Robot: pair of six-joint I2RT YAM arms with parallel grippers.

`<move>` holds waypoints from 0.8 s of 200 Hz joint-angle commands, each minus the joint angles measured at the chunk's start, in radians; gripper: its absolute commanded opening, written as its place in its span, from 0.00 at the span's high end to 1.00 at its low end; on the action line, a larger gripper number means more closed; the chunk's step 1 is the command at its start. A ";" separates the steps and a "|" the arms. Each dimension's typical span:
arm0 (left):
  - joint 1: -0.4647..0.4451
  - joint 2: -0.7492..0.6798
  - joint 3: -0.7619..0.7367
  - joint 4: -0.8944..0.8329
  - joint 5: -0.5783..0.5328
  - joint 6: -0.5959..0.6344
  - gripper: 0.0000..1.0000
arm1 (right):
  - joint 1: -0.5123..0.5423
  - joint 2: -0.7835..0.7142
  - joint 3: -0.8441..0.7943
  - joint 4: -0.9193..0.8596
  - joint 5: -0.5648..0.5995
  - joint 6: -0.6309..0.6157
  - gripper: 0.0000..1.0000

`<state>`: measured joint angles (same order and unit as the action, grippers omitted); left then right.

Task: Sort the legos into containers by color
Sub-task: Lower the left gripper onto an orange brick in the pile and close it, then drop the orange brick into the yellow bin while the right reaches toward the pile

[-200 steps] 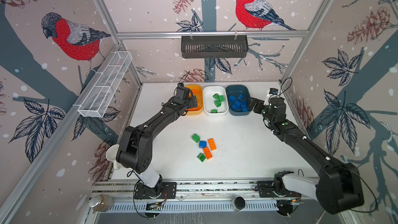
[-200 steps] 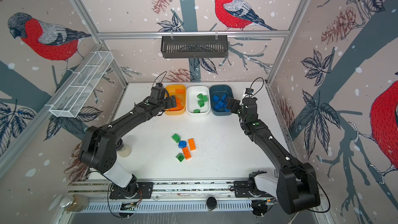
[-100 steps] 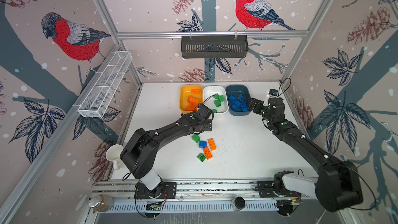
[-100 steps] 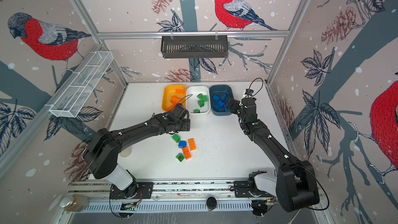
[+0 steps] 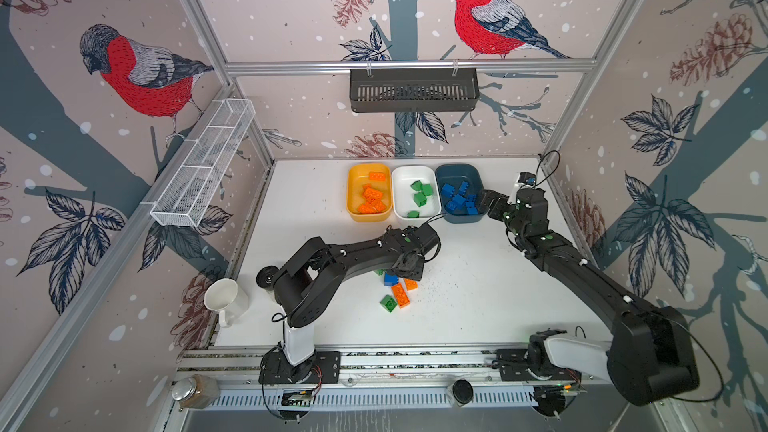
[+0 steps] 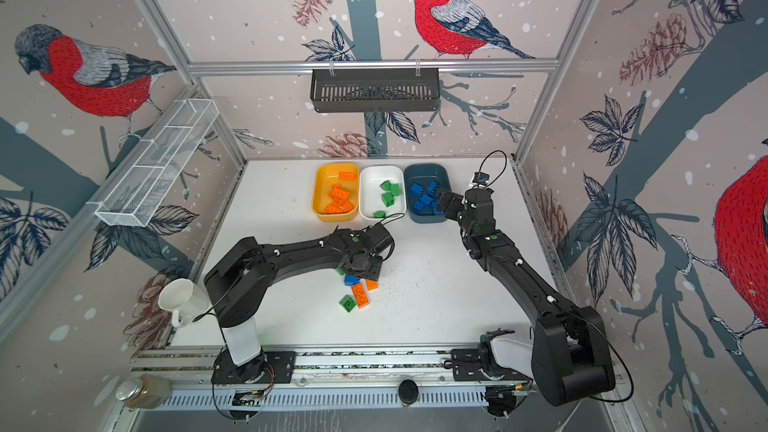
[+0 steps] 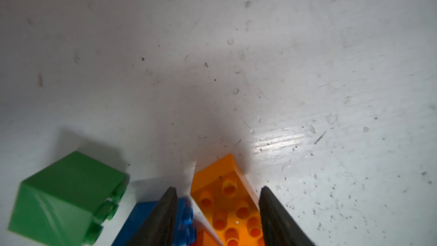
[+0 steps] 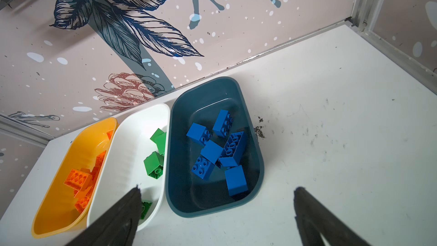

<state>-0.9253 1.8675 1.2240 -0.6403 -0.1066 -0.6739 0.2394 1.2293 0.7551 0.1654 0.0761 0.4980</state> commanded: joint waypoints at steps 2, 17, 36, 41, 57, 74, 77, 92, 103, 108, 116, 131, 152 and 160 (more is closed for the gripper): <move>-0.001 0.024 0.007 -0.032 0.025 -0.012 0.43 | 0.000 0.001 -0.001 0.010 -0.001 -0.001 0.00; -0.001 0.035 0.009 -0.019 0.052 -0.005 0.43 | 0.000 0.002 -0.001 0.006 -0.003 -0.004 0.00; -0.003 0.047 0.009 -0.006 0.082 0.010 0.47 | 0.001 0.002 0.000 0.003 -0.010 -0.008 0.00; -0.003 0.050 0.009 -0.002 0.085 0.015 0.49 | 0.001 0.004 0.000 0.005 -0.011 -0.009 0.00; -0.003 0.060 0.015 0.000 0.086 0.022 0.55 | 0.001 0.009 0.001 0.004 -0.020 -0.012 0.00; -0.003 0.065 0.019 0.000 0.077 0.025 0.60 | 0.006 0.015 0.005 0.002 -0.032 -0.021 0.00; -0.003 0.065 0.019 -0.001 0.074 0.026 0.61 | 0.007 0.015 0.006 0.002 -0.034 -0.026 0.01; -0.001 0.057 0.018 0.005 0.054 0.025 0.66 | 0.020 0.019 0.011 0.002 -0.042 -0.045 0.00; 0.001 0.048 0.017 0.011 0.041 0.029 0.69 | 0.032 0.019 0.014 0.001 -0.047 -0.062 0.00; 0.003 0.042 0.016 0.018 0.036 0.034 0.71 | 0.038 0.019 0.018 0.002 -0.049 -0.070 0.00; 0.010 0.030 0.015 0.027 0.027 0.036 0.73 | 0.049 0.019 0.022 -0.001 -0.047 -0.080 0.00; 0.031 0.000 0.014 0.042 0.011 0.048 0.78 | 0.070 0.055 0.033 -0.003 -0.047 -0.101 0.00; 0.091 -0.065 0.013 0.082 0.002 0.069 0.80 | 0.112 0.075 0.043 0.007 -0.052 -0.148 0.00; 0.122 -0.091 0.011 0.103 0.002 0.075 0.80 | 0.134 0.084 0.044 0.014 -0.052 -0.176 0.01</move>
<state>-0.8608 1.8374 1.2362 -0.6033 -0.0814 -0.6331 0.3340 1.2968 0.7860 0.1570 0.0334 0.4080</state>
